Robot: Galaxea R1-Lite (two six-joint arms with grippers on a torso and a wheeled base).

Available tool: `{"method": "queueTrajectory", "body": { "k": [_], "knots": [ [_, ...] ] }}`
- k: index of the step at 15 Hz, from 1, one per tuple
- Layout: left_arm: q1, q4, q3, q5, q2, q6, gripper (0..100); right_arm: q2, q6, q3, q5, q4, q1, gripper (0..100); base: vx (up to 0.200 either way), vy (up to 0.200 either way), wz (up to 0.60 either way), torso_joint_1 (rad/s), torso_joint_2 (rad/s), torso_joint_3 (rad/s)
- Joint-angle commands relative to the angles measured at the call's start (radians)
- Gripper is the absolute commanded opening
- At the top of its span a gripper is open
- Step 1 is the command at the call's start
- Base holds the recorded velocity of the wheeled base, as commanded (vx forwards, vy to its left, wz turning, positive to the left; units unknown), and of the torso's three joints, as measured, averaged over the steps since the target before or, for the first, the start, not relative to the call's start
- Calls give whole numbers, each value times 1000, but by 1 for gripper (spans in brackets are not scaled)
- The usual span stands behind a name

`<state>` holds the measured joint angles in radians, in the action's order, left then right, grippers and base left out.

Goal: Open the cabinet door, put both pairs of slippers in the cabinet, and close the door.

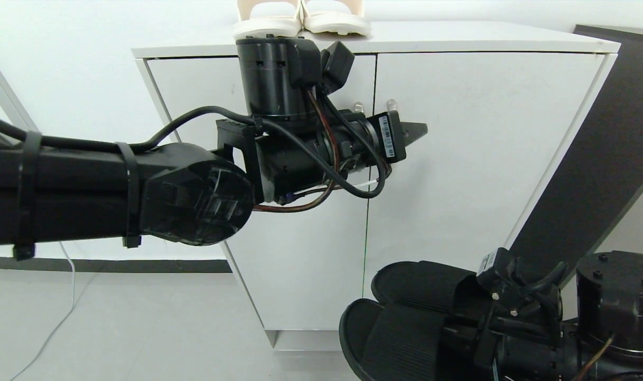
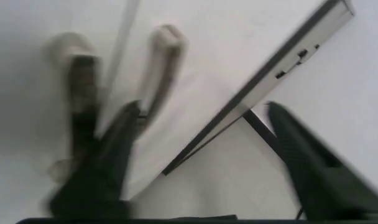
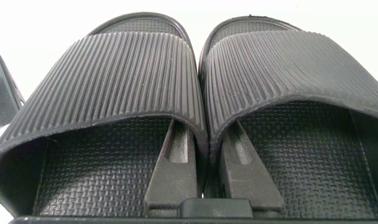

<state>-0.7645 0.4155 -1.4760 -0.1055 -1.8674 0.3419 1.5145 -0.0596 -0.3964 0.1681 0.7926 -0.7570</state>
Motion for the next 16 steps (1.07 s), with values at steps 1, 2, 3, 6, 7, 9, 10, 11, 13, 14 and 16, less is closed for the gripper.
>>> {"method": "queueTrajectory", "body": {
  "k": [1,2,3,6,7,9,10,11,13,14,16],
  "knots": [
    [-3,2,-1,-5,1,2,0,-2,0,10,1,-1,-1,0,0,0,0,0,0,0],
    [-3,2,2,-6,2,3,0,-3,-2,19,2,-1,-1,0,0,0,0,0,0,0],
    [-3,2,3,-5,2,3,0,-7,-2,19,2,-3,-1,0,0,0,0,0,0,0],
    [-3,5,26,-8,8,5,0,-30,-2,36,45,-3,-16,0,0,0,0,0,0,0],
    [-6,5,39,-10,19,5,0,-33,-2,45,68,-3,-15,0,0,0,0,0,0,0],
    [-21,9,75,-11,47,3,0,-39,-2,53,97,-3,-15,0,0,0,0,0,0,0],
    [-24,11,95,-11,62,3,0,-39,-3,53,99,-4,-16,0,0,0,0,0,0,0],
    [-26,11,105,-11,70,2,0,-39,-3,53,99,-6,-18,0,0,0,0,0,0,0],
    [-42,11,160,-11,119,2,0,-39,-3,57,105,-6,-19,0,0,0,0,0,0,0],
    [-55,11,194,-11,149,0,0,-39,-14,60,105,-6,-21,0,0,0,0,0,0,0],
    [-62,11,247,-13,202,-3,0,-39,-23,64,106,-6,-21,0,0,0,0,0,0,0]
  ]
}}
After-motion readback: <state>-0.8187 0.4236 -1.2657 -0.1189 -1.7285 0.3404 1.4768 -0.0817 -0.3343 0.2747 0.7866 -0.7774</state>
